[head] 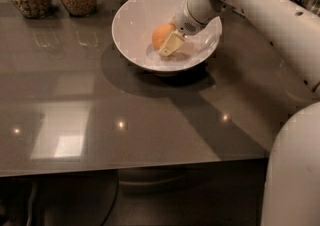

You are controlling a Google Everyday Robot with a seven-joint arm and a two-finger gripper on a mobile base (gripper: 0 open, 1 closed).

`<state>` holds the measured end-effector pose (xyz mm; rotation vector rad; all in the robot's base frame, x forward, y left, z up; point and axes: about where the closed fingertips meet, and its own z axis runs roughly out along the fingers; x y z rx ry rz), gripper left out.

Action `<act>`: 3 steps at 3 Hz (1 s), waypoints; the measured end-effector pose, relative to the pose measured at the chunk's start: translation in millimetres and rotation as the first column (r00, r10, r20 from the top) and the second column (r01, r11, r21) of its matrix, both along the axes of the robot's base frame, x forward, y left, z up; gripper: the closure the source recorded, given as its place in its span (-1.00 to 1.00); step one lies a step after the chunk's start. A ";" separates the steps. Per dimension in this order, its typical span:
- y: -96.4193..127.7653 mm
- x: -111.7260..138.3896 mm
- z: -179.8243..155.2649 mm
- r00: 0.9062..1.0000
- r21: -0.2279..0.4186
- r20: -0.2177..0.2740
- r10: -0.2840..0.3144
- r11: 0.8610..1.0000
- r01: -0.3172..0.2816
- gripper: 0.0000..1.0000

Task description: Pick orange from white bowl

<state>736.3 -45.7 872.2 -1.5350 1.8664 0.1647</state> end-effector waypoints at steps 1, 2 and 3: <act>-5.7 -8.3 21.6 0.999 0.031 0.031 0.005 0.999 -0.006 1.00; -14.3 -26.1 44.4 0.998 0.055 0.062 0.021 0.998 -0.024 1.00; -21.4 -49.7 69.3 0.994 0.075 0.101 0.036 0.996 -0.043 1.00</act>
Offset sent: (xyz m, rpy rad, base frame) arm -0.0483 -0.0308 0.0772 0.0833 -0.1049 0.0344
